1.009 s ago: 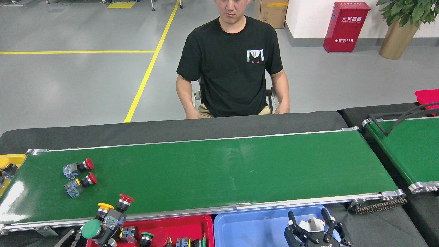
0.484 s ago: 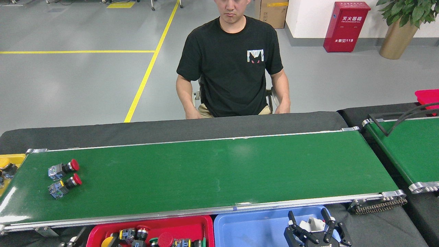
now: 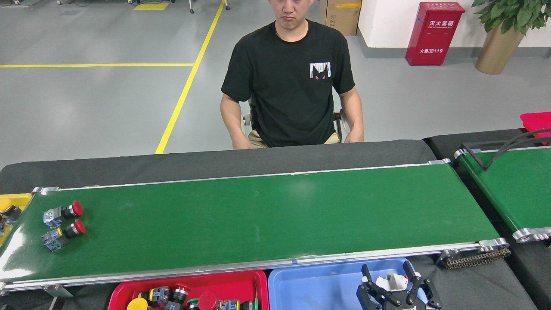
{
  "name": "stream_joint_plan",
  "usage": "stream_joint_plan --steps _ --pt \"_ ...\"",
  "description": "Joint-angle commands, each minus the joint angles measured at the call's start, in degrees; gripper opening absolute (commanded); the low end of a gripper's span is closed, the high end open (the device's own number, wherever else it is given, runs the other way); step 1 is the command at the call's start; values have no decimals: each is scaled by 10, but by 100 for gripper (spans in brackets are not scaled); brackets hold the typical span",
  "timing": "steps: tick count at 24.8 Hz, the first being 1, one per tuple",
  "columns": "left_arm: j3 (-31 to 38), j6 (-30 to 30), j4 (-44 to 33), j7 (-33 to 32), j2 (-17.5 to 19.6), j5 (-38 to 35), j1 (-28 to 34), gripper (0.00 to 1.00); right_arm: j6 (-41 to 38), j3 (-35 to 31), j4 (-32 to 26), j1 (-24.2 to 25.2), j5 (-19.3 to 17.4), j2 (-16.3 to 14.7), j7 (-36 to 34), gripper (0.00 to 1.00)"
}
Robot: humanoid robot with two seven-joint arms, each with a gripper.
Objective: Pick switch part from conveyor to tray
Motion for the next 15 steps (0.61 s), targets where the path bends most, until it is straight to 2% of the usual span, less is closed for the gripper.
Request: stream_joint_plan --steps 1,6,11,15 --pt "-2 18 27 4 24 -16 -34 100 0 3 -7 -4 0 -4 -2 98" --pt "-6 21 198 1 118 -24 -146 100 0 7 -10 -8 0 -4 -3 98" --pt "-35 22 320 2 180 -23 -222 100 0 7 -13 -11 0 -6 -4 98" --pt "-55 33 392 3 204 -24 -274 100 -1 7 -12 -11 0 -10 -4 98"
